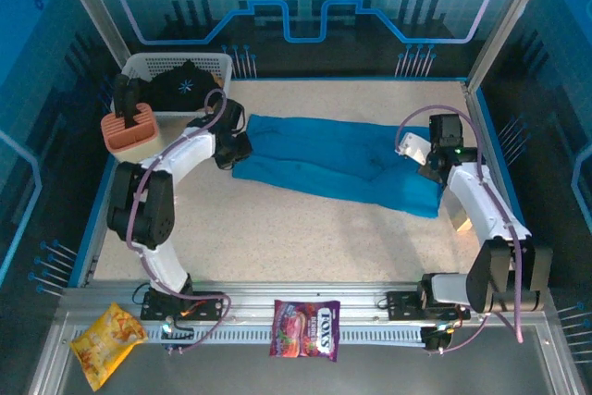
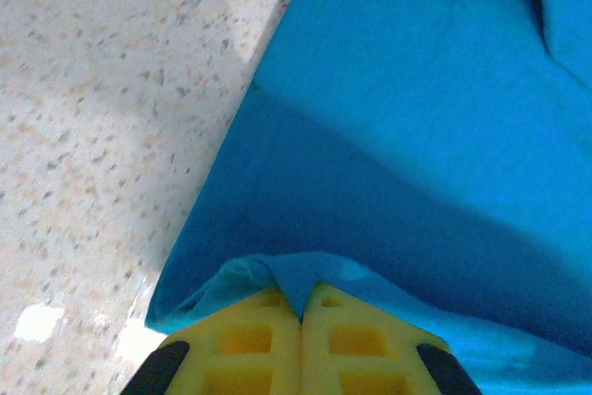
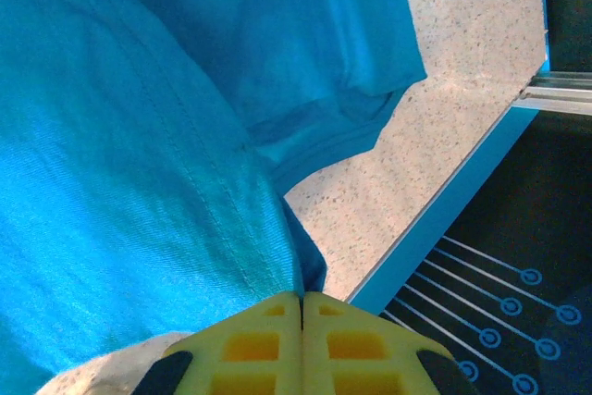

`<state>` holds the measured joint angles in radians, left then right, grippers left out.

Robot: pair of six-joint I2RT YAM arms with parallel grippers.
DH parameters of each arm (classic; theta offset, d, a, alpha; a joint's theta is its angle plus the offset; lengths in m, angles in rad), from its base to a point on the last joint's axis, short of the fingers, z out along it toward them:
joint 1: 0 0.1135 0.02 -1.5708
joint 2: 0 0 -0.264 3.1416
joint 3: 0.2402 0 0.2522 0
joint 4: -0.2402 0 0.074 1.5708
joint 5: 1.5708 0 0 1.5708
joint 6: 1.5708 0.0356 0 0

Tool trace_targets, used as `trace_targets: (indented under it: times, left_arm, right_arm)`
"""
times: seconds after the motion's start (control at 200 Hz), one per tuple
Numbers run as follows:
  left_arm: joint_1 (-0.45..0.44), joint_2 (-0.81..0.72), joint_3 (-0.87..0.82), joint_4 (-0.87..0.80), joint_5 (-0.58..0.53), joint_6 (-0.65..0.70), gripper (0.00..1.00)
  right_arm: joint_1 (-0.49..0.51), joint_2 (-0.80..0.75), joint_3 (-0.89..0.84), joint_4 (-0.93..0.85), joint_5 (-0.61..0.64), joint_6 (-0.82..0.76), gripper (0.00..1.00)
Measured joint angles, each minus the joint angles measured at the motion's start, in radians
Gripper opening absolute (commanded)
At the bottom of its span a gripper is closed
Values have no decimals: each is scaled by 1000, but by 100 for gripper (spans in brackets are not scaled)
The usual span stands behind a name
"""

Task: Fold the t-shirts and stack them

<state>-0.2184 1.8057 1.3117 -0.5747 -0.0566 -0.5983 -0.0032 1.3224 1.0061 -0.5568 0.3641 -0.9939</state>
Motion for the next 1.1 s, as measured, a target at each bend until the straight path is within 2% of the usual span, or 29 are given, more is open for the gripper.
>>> trace_targets:
  times: [0.485, 0.555, 0.716, 0.976, 1.101]
  left_arm:
    - [6, 246, 172, -31, -45, 25, 0]
    - [6, 263, 172, -36, -57, 25, 3]
    - [6, 274, 174, -41, -79, 25, 9]
    - [7, 275, 174, -42, -114, 26, 7]
    - [7, 275, 174, -42, -126, 26, 7]
  right_arm:
    - [-5, 27, 0, 161, -16, 0, 0]
    - [-5, 44, 0, 184, -17, 0, 0]
    - [-14, 143, 0, 245, -14, 6, 0]
    - [-38, 360, 2, 428, 50, 51, 0]
    - [-38, 417, 11, 490, 55, 56, 0]
